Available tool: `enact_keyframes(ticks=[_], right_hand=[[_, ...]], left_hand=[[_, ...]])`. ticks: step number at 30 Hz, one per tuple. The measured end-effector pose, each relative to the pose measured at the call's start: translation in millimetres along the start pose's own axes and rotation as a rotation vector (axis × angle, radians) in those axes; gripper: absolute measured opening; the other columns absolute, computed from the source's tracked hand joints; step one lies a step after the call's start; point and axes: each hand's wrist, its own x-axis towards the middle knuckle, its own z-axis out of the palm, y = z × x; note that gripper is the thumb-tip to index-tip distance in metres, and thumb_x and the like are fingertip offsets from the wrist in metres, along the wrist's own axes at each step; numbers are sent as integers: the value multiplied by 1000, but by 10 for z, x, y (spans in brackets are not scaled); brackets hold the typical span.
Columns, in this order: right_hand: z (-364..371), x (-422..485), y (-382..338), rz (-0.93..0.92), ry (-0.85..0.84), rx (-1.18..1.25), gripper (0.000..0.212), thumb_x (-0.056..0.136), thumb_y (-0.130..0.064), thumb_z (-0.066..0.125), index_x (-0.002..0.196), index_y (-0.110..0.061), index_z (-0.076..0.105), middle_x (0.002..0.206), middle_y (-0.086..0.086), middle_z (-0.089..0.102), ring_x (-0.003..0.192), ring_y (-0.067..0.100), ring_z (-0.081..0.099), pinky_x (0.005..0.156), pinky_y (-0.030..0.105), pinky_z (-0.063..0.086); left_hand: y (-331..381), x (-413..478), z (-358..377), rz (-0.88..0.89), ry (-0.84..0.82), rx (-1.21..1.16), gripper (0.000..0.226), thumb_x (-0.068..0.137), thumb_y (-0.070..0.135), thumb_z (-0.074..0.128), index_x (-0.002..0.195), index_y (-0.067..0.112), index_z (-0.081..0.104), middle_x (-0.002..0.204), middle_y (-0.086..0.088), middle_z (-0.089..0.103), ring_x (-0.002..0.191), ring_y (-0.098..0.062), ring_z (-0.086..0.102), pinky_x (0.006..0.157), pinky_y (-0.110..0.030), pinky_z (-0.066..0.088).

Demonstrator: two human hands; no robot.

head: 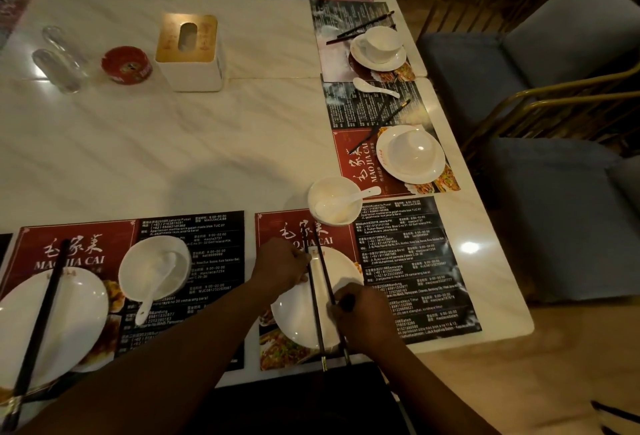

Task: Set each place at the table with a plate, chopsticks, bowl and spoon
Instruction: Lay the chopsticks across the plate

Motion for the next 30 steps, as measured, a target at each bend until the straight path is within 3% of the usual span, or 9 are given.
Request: enact_keyframes(ticks=[4,6,10,13,15,20,25,30], right_hand=[[139,46,44,-7,5,9,12,79,-39,71,74,-30,65,74,-14,66,67,0,63,68,22,55],[172,50,24,7,20,17,15,79,-43,70,73,-30,64,74,-14,66,66,1,63,68,26,56],[186,4,-117,37,77,-1,30,77,-53,73,73,-26,60,68,-10,66,62,1,61,61,20,49],[194,-45,-206,66,51,-27,34,72,-53,78,89,-26,65,80,-10,71,72,1,65,69,21,55],[196,-53,-231,63,56,-54,30,73,-48,78,88,-26,65,79,-10,71,69,-1,65,69,21,57],[152,-77,-277,75,81,-18,20,77,-38,79,79,-25,65,70,-12,65,58,-6,59,55,6,42],[153,-92,-286,85,89,-29,20,77,-41,79,81,-26,66,74,-10,68,58,-4,55,53,4,35],[169,-80,-300,90,76,-31,21,76,-41,79,76,-30,60,70,-13,63,60,-4,56,55,6,38]], left_hand=[[-35,-13,-74,50,-20,47,17,90,19,72,82,5,75,73,-6,73,61,-13,72,54,-19,55],[-51,-16,-128,103,-14,72,16,91,21,72,86,7,76,74,-4,74,60,-12,72,58,-23,59],[-108,5,-237,208,67,158,10,90,26,72,90,17,76,78,4,73,63,-10,71,68,-30,61],[-170,14,-295,260,109,241,9,86,27,76,91,20,74,86,6,72,76,-8,68,77,-31,59],[-201,2,-318,268,110,287,13,84,27,77,93,19,74,89,6,71,81,-8,66,79,-27,56],[-261,-10,-321,280,86,323,15,82,22,78,94,15,74,86,2,71,79,-10,66,79,-31,58],[-299,-14,-319,278,69,341,17,81,16,77,98,14,73,89,3,70,84,-11,65,83,-32,57],[-337,-21,-322,283,47,358,20,82,14,75,102,15,72,93,2,69,87,-13,65,85,-31,56]])
